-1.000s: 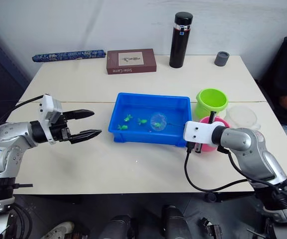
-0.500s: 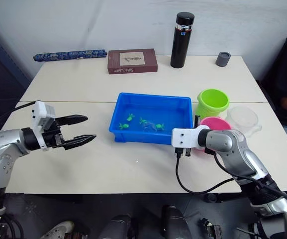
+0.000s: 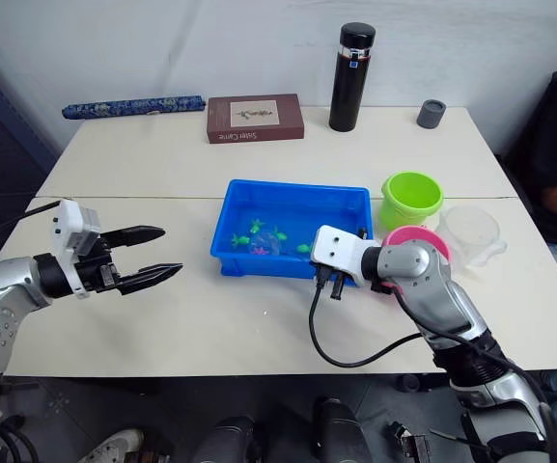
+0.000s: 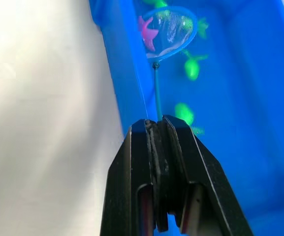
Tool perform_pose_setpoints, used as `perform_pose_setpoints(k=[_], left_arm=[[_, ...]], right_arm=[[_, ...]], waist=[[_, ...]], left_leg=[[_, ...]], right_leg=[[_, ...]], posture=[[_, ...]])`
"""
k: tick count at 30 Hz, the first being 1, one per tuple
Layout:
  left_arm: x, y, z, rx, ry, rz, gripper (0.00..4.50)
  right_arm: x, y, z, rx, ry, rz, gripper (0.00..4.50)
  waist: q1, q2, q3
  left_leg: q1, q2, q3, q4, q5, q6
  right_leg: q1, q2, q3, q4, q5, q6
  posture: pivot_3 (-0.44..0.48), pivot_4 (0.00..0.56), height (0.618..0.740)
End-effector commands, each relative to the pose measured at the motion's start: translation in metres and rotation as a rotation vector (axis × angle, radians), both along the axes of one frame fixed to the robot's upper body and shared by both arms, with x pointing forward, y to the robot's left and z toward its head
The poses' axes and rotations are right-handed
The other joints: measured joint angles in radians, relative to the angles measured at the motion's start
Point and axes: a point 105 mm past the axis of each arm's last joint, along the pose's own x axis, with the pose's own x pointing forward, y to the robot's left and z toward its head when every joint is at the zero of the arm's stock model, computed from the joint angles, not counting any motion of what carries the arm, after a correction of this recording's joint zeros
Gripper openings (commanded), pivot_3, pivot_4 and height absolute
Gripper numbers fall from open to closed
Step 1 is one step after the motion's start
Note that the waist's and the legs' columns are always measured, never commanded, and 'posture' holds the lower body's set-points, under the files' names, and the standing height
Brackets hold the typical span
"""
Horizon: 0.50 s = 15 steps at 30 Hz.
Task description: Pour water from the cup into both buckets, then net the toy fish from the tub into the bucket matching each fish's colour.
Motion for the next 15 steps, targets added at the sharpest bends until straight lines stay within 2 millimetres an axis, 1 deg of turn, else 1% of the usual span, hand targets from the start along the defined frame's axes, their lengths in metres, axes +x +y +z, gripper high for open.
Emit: perform_pose_setpoints(k=[1, 7, 15], left_arm=[[-0.004, 0.000, 0.013, 0.009, -0.051, -0.004, 4.48], [-0.003, -0.001, 0.012, 0.005, -0.053, -0.006, 4.48], [0.002, -0.004, 0.014, 0.001, -0.064, -0.018, 4.48]], right_arm=[[-0.004, 0.006, 0.012, 0.056, 0.042, -0.007, 0.00], [0.007, 0.001, 0.021, 0.129, 0.103, -0.130, 0.00], [0.015, -0.012, 0.037, 0.210, 0.139, -0.216, 0.00]], waist=[[0.000, 0.000, 0.000], [0.000, 0.000, 0.000], [0.000, 0.000, 0.000]], left_leg=[[0.000, 0.000, 0.000, 0.000, 0.000, 0.000], [0.000, 0.000, 0.000, -0.001, 0.000, 0.000], [-0.001, 0.000, 0.000, -0.001, 0.000, 0.000]], right_leg=[[0.000, 0.000, 0.000, 0.000, 0.000, 0.000], [0.000, 0.000, 0.000, 0.000, 0.000, 0.000], [-0.001, 0.000, 0.000, -0.001, 0.000, 0.000]], posture=[[0.000, 0.150, 0.740], [0.000, 0.150, 0.740], [0.000, 0.150, 0.740]])
